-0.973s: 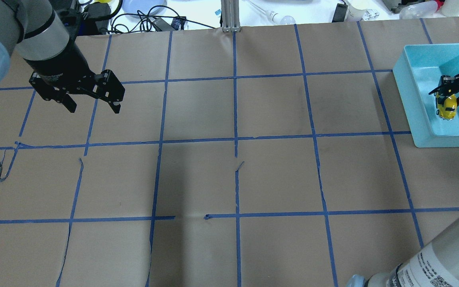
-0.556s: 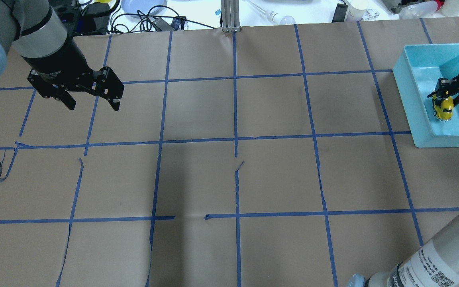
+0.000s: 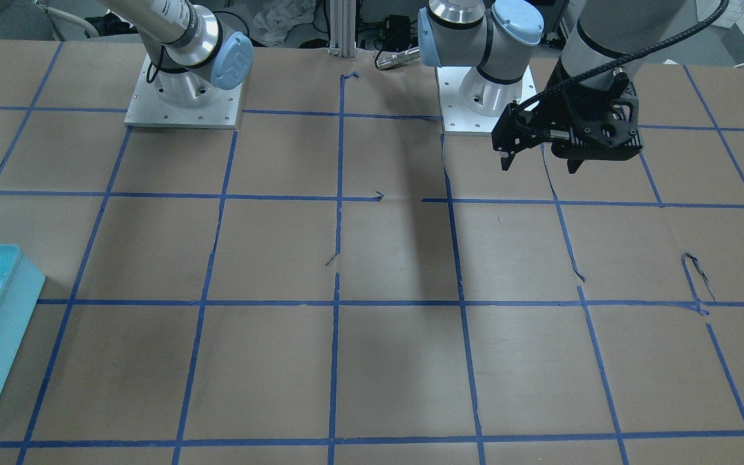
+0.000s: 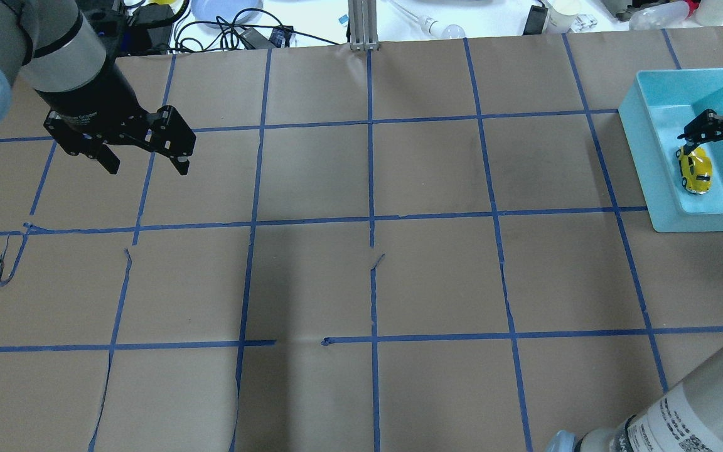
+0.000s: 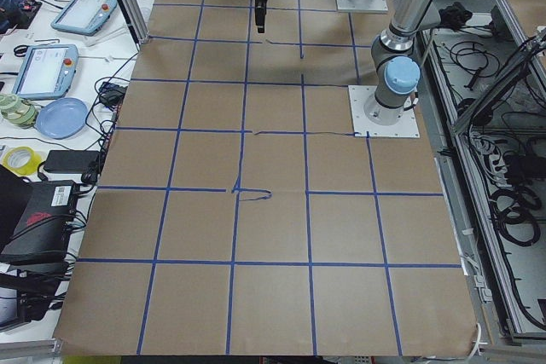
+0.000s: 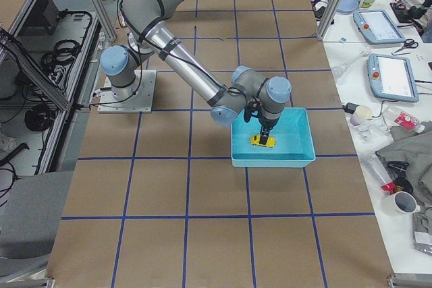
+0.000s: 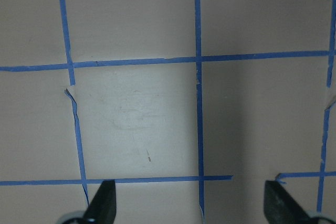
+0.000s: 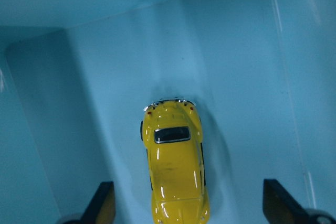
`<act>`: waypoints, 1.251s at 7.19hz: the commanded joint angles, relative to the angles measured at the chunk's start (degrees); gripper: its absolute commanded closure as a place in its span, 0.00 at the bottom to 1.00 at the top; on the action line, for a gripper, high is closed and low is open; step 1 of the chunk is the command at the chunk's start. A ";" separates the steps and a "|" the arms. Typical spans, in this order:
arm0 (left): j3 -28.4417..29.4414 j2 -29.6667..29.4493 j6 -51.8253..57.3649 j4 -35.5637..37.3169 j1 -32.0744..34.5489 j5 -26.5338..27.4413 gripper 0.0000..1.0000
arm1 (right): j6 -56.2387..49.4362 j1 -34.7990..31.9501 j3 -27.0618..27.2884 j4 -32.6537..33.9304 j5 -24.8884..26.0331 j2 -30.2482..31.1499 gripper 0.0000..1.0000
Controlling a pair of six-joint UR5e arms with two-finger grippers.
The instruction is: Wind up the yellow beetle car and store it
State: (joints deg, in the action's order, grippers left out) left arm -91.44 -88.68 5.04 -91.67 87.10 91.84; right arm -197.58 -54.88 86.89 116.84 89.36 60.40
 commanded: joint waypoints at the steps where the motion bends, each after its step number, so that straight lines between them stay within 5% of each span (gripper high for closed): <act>1: 0.03 0.00 0.06 0.00 0.00 0.09 0.00 | 15.29 -0.14 0.12 -9.31 -2.94 8.55 0.00; 9: -0.14 0.00 -0.20 0.88 0.09 -0.09 0.00 | 112.31 -32.27 -0.58 -12.78 -0.78 19.22 0.00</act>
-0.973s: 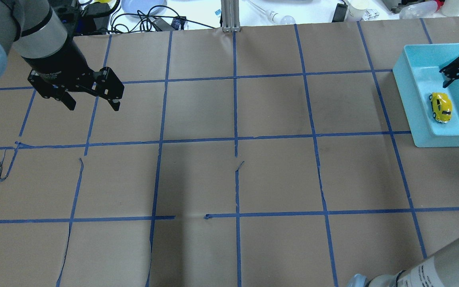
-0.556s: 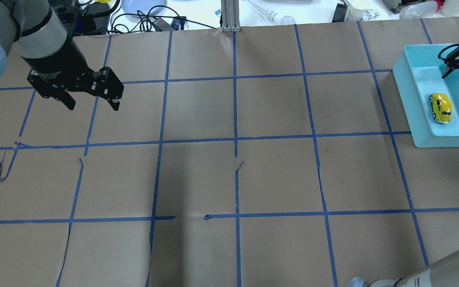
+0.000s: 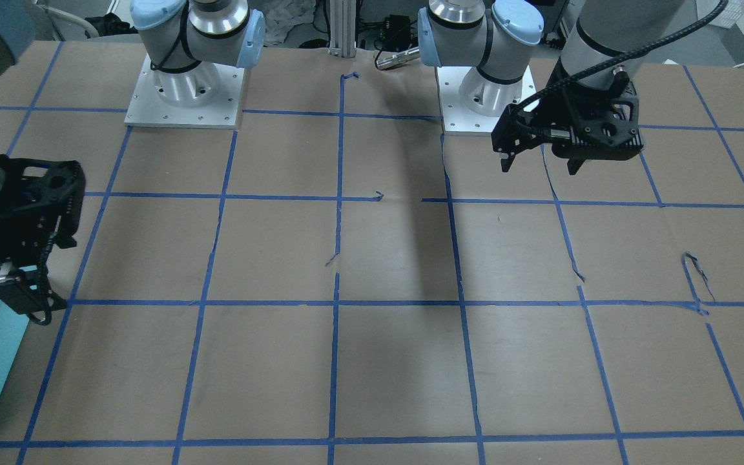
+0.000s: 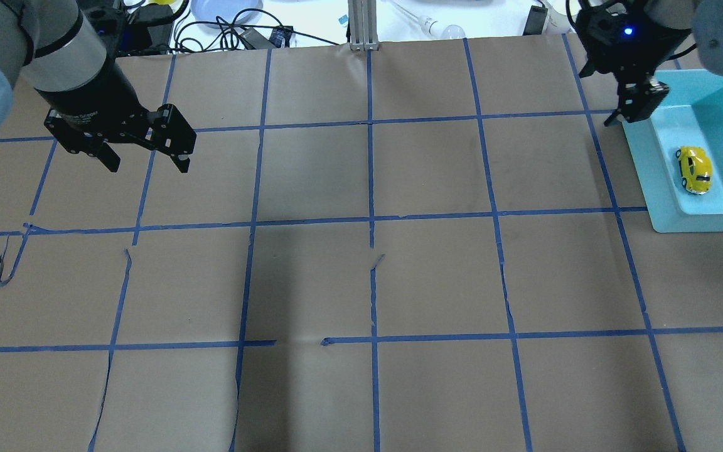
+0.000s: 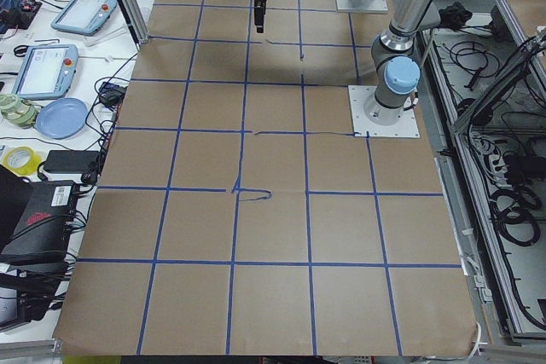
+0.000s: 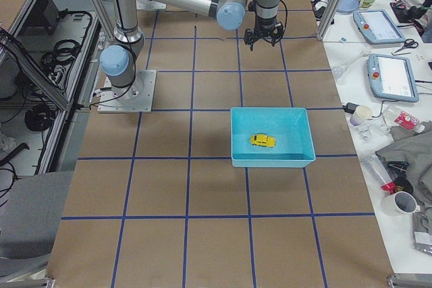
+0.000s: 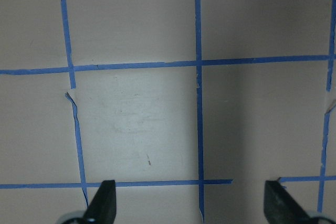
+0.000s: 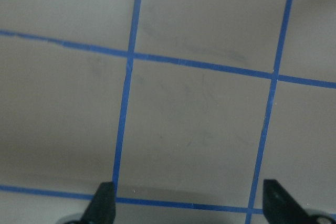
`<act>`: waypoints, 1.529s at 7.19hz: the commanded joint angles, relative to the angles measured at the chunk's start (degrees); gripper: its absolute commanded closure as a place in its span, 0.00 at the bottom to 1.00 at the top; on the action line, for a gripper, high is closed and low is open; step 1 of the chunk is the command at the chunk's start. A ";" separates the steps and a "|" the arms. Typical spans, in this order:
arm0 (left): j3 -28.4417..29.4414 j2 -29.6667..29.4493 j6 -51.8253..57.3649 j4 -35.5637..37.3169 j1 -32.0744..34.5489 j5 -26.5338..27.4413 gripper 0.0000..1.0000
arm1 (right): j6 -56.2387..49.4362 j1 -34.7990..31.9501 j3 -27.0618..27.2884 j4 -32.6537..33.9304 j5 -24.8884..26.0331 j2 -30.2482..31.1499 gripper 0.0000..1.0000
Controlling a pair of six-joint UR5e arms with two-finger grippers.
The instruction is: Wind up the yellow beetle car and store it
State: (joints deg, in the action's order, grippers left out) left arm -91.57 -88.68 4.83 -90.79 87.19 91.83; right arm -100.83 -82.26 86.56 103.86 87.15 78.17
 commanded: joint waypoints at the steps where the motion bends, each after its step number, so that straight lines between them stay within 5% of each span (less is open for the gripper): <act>1: -0.02 0.00 0.00 0.00 0.00 -0.07 0.00 | 28.54 -6.15 -0.25 0.03 2.14 2.16 0.00; 5: 0.42 0.00 0.09 0.00 0.00 -0.25 0.00 | 85.76 -6.16 -0.94 -6.11 1.97 7.70 0.00; 7: 0.51 0.09 0.09 0.00 -0.09 -0.60 0.00 | 95.51 -6.16 -0.95 -9.37 -0.82 8.84 0.00; 11: 0.51 0.17 -0.08 0.00 0.00 -0.60 0.00 | 96.00 -6.16 -1.21 -9.20 -1.28 8.50 0.00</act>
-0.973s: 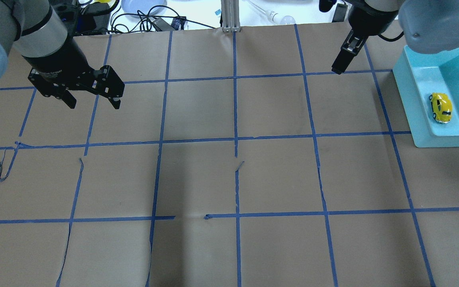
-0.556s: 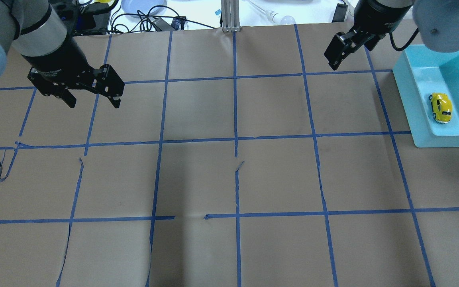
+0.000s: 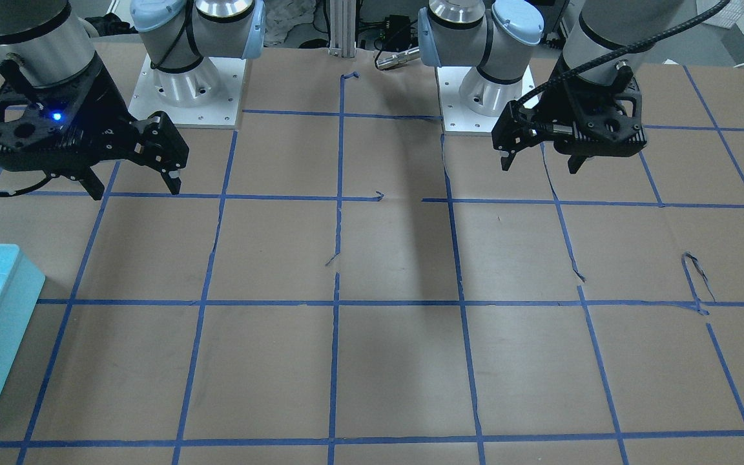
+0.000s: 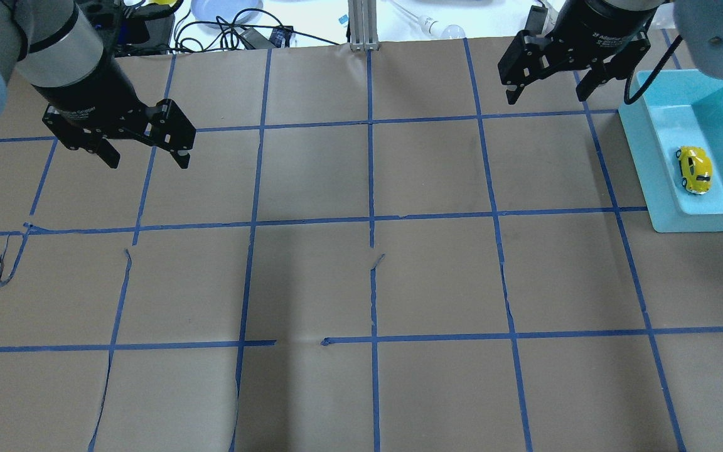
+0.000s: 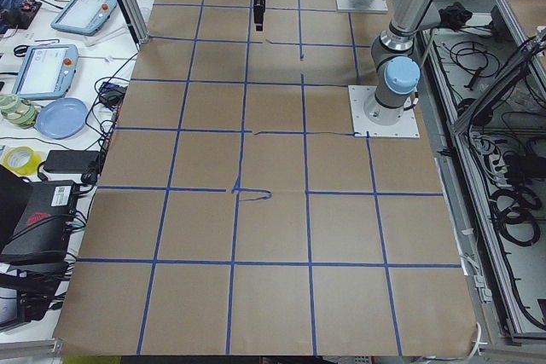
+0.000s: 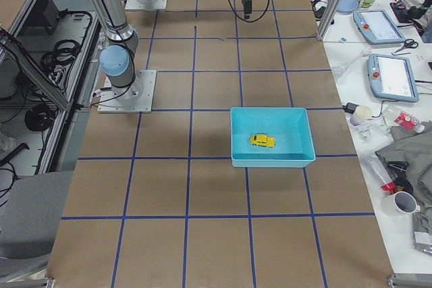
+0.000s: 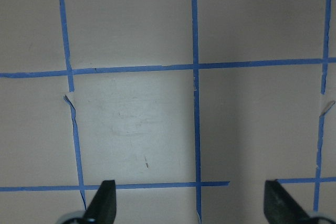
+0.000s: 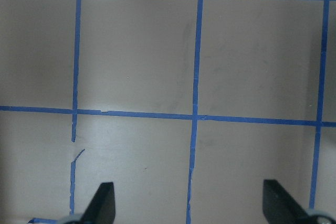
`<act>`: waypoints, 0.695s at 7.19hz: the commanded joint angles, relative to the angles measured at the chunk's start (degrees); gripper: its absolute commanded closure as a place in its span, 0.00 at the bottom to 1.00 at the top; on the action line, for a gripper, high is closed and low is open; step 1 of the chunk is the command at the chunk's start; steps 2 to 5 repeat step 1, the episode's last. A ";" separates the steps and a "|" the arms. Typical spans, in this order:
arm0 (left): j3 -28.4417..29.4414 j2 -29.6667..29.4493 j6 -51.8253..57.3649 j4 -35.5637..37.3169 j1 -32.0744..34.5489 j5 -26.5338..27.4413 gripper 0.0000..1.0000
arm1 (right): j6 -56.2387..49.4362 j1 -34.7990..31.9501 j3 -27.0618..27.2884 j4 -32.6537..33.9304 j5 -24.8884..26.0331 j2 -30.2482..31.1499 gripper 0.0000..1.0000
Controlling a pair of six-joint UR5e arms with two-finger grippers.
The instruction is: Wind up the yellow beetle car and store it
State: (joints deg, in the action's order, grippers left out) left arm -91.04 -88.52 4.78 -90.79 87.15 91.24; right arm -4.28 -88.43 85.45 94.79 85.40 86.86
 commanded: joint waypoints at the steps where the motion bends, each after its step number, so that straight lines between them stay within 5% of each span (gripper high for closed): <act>1: -0.10 -0.07 -0.04 0.00 0.04 0.08 0.00 | -1.60 0.10 -0.10 0.05 0.55 -0.63 0.00; 5: -0.10 -0.07 -0.04 0.00 0.04 0.08 0.00 | -1.60 0.10 -0.10 0.05 0.55 -0.63 0.00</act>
